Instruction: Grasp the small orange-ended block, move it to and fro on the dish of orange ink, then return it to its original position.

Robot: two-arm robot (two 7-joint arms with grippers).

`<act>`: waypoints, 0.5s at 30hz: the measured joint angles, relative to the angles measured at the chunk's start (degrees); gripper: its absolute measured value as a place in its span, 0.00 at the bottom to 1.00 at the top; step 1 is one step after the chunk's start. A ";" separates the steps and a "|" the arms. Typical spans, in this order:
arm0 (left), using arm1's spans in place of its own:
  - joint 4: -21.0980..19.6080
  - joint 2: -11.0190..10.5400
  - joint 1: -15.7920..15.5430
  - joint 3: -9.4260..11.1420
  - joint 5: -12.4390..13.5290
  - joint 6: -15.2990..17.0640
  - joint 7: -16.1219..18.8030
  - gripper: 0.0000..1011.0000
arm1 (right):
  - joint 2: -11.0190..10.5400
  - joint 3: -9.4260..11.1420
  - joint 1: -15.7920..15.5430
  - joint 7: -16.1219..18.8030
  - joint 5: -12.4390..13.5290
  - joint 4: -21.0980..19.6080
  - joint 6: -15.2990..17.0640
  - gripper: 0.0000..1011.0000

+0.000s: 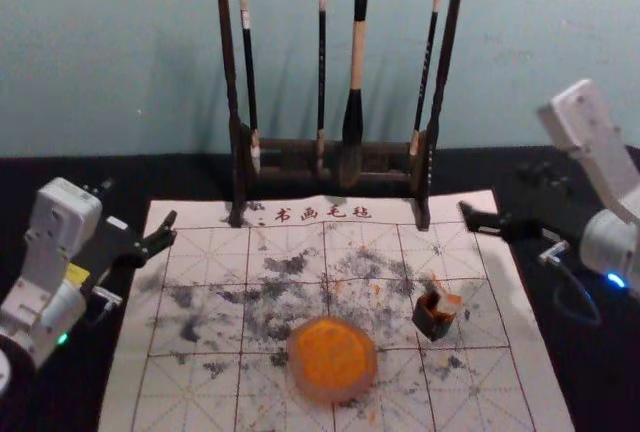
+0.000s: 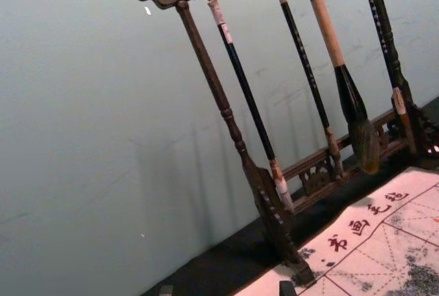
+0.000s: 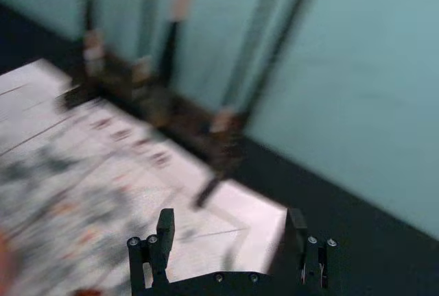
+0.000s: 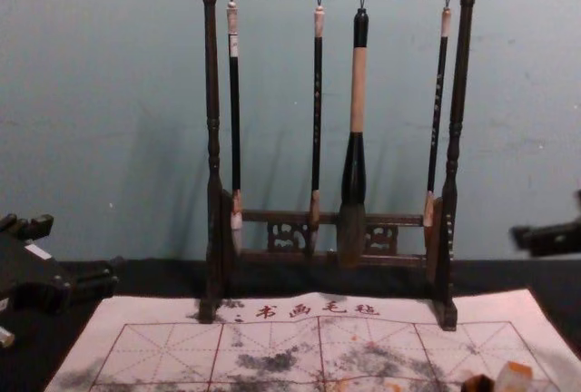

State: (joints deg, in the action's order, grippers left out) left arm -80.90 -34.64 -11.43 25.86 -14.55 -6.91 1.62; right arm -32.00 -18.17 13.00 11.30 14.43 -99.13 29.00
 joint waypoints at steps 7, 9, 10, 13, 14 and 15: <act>0.00 0.00 0.00 0.00 0.01 0.00 0.00 0.99 | 3.06 3.79 -7.19 -9.10 -3.71 1.66 -10.14 0.99; 0.00 0.00 0.00 0.00 0.01 0.00 0.00 0.99 | 3.68 4.37 -8.46 -10.24 -4.10 2.11 -11.47 0.99; 0.00 0.00 0.00 0.00 0.00 0.00 0.00 0.99 | 3.99 4.66 -9.06 -10.79 -4.26 2.32 -12.15 0.99; 0.00 0.00 0.00 0.00 0.00 0.00 0.00 0.99 | 5.25 5.06 -11.46 -13.31 -6.10 3.32 -15.17 0.99; 0.00 0.00 0.00 0.00 0.00 0.00 0.00 0.99 | 5.45 5.02 -11.82 -13.85 -6.67 3.54 -15.71 0.99; 0.00 0.00 0.00 0.00 0.00 0.00 0.00 0.99 | 5.64 4.96 -12.14 -14.31 -7.27 3.73 -16.16 0.99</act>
State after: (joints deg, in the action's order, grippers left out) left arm -80.90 -34.64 -11.43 25.86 -14.55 -6.91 1.62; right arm -26.36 -13.21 0.86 -3.01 7.16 -95.39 12.84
